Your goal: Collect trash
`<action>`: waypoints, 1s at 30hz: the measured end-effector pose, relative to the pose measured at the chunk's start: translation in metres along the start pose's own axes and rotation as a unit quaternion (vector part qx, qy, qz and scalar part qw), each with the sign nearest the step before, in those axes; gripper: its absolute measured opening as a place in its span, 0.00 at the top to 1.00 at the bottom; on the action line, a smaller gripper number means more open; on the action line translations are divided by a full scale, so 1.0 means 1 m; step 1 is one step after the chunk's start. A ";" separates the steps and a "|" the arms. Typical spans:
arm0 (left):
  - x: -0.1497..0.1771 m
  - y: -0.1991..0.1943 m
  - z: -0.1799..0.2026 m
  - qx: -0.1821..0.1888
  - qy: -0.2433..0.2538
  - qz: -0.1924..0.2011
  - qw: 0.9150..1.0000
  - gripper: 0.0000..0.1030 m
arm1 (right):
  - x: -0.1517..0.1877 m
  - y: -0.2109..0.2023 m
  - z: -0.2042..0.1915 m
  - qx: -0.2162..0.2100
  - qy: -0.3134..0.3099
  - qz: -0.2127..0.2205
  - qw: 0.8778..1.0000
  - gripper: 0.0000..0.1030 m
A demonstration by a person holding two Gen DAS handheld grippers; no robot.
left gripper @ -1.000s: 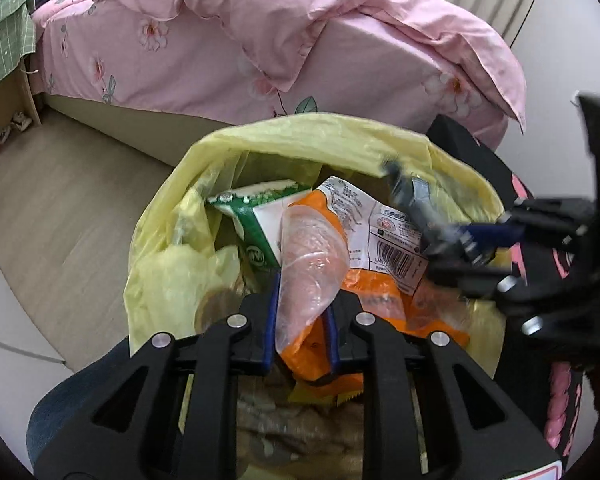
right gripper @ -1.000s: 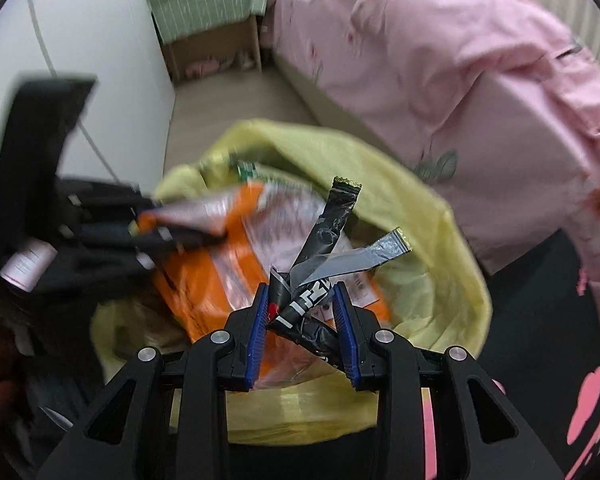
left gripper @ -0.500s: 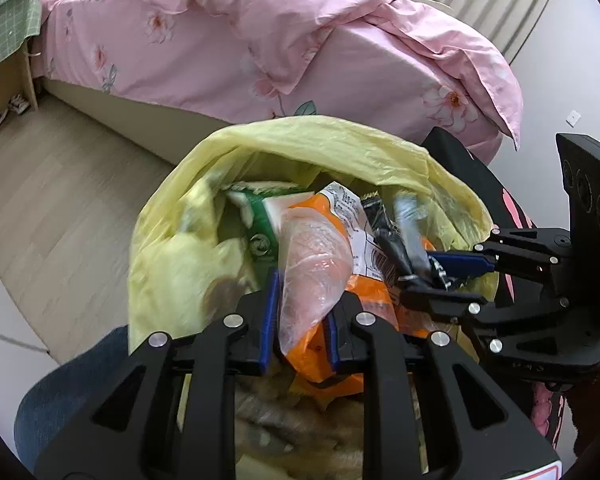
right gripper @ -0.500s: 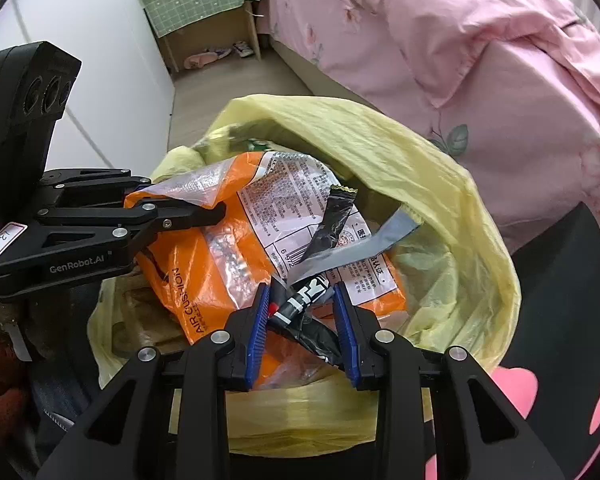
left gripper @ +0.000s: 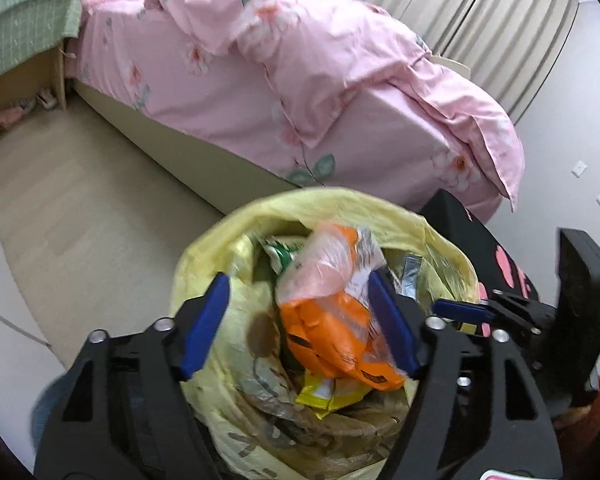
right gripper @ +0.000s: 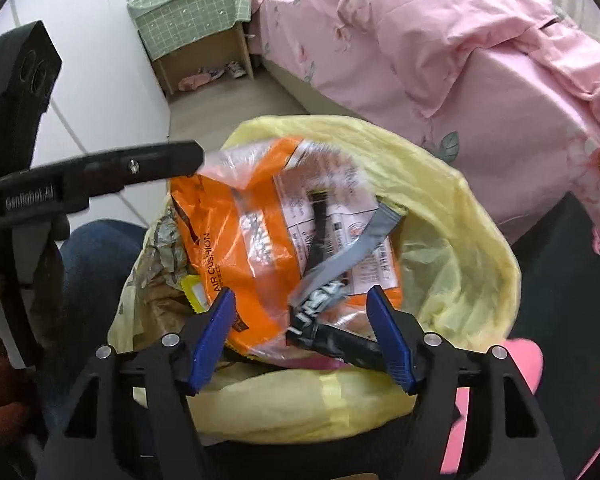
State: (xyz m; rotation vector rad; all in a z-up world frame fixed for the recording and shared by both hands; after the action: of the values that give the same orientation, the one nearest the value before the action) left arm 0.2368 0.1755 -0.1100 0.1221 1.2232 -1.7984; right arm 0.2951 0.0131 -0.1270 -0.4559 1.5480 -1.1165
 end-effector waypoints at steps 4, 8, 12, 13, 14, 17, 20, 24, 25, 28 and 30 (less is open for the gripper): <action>-0.005 -0.024 0.001 -0.024 0.012 0.034 0.999 0.19 | 0.009 -0.040 -0.001 0.026 0.034 0.044 0.998 0.34; 0.009 -0.055 0.019 -0.022 0.055 0.064 0.996 0.17 | 0.031 -0.091 -0.007 0.078 0.069 0.075 0.992 0.34; 0.046 -0.095 0.045 0.003 0.105 0.075 0.992 0.17 | 0.066 -0.142 -0.029 0.133 0.110 0.098 0.980 0.34; 0.056 -0.104 0.051 0.011 0.112 0.073 0.991 0.17 | 0.074 -0.151 -0.035 0.140 0.119 0.104 0.978 0.34; 0.067 -0.114 0.056 0.022 0.121 0.070 0.990 0.17 | 0.081 -0.161 -0.041 0.145 0.127 0.111 0.975 0.34; 0.096 -0.137 0.069 0.028 0.143 0.062 0.987 0.17 | 0.105 -0.185 -0.061 0.167 0.162 0.120 0.965 0.34; 0.122 -0.155 0.076 0.029 0.160 0.058 0.985 0.17 | 0.130 -0.210 -0.081 0.184 0.183 0.134 0.957 0.34; 0.145 -0.166 0.086 0.030 0.186 0.051 0.981 0.17 | 0.155 -0.228 -0.104 0.230 0.200 0.134 0.943 0.34; 0.149 -0.168 0.088 0.027 0.189 0.051 0.980 0.17 | 0.159 -0.229 -0.107 0.229 0.204 0.135 0.942 0.34; 0.155 -0.174 0.090 0.018 0.194 0.056 0.979 0.17 | 0.171 -0.236 -0.117 0.237 0.215 0.133 0.938 0.34; 0.155 -0.180 0.090 0.013 0.197 0.066 0.978 0.17 | 0.178 -0.239 -0.126 0.244 0.218 0.134 0.935 0.34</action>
State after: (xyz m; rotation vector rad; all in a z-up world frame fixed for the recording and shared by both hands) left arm 0.0533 0.0215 -0.0250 0.5845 1.4282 -1.7211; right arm 0.0608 -0.1889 -0.0324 0.3551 1.5682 -1.3861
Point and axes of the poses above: each gripper's, at about its wrist camera, not at the fingertips, and y roughly the way its jaws point, z to its right, x to its underside, the point moved 4 cm from there along y, roughly the way its jaws point, and after that the axes turned 15 degrees about -y, right-handed, at the moved point
